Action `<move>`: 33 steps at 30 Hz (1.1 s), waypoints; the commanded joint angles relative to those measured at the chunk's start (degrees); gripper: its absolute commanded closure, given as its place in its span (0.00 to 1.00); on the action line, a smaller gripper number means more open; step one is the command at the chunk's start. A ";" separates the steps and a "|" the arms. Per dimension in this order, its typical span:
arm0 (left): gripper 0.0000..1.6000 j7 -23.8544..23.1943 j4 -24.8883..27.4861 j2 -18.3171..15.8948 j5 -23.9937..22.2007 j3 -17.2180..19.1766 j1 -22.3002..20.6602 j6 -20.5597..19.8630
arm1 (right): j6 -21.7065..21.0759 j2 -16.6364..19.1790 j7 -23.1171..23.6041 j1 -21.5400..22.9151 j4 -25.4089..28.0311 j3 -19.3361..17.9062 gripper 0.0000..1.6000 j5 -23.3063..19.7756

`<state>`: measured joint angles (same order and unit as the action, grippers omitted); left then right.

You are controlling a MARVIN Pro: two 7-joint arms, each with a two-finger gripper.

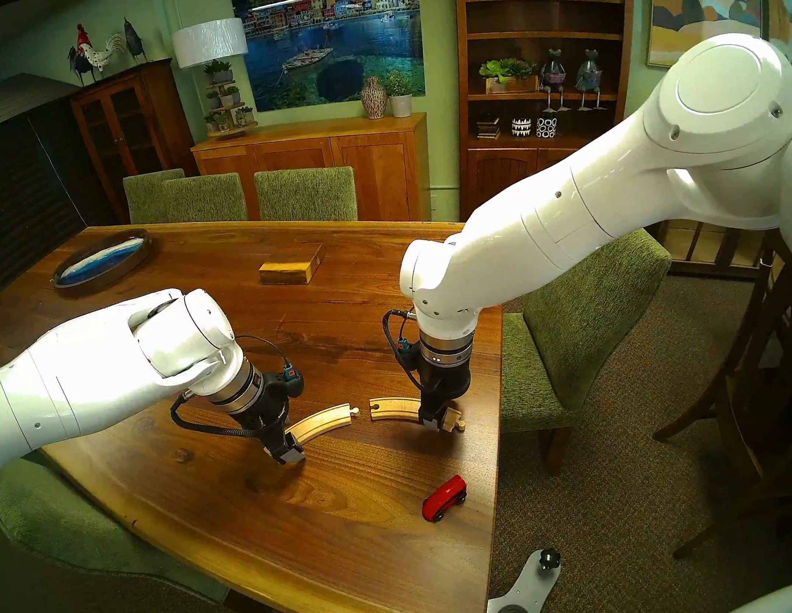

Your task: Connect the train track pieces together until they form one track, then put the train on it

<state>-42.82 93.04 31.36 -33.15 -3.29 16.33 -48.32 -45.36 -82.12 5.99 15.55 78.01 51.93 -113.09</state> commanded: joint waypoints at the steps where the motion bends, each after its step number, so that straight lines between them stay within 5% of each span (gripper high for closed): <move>1: 0.00 0.07 -0.08 0.10 0.15 1.22 -1.70 -0.12 | -0.33 -0.22 0.44 0.55 -1.18 -0.03 0.27 0.52; 6: 0.00 0.07 -0.08 0.10 0.15 1.22 -1.70 -0.12 | -0.42 -0.47 0.89 0.31 -1.61 0.03 0.66 0.73; 13: 0.00 0.07 -0.08 0.10 0.15 1.22 -1.70 -0.12 | -0.60 -0.74 1.30 0.25 -1.98 0.06 0.69 0.97; 16: 0.00 0.07 -0.08 0.10 0.15 1.22 -1.70 -0.12 | -0.68 -0.85 1.42 0.22 -2.11 0.03 0.80 0.98; 17: 0.00 0.07 -0.08 0.10 0.15 1.22 -1.70 -0.12 | -0.75 -1.00 1.67 0.17 -2.26 0.00 1.00 1.14; 33: 0.00 0.07 -0.08 0.10 0.15 1.22 -1.70 -0.12 | -0.75 -1.50 1.97 -0.12 -2.95 -0.14 1.00 1.20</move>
<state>-42.82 93.05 31.36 -33.15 -3.29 16.34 -48.33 -46.57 -83.77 7.96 15.25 75.77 51.90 -112.18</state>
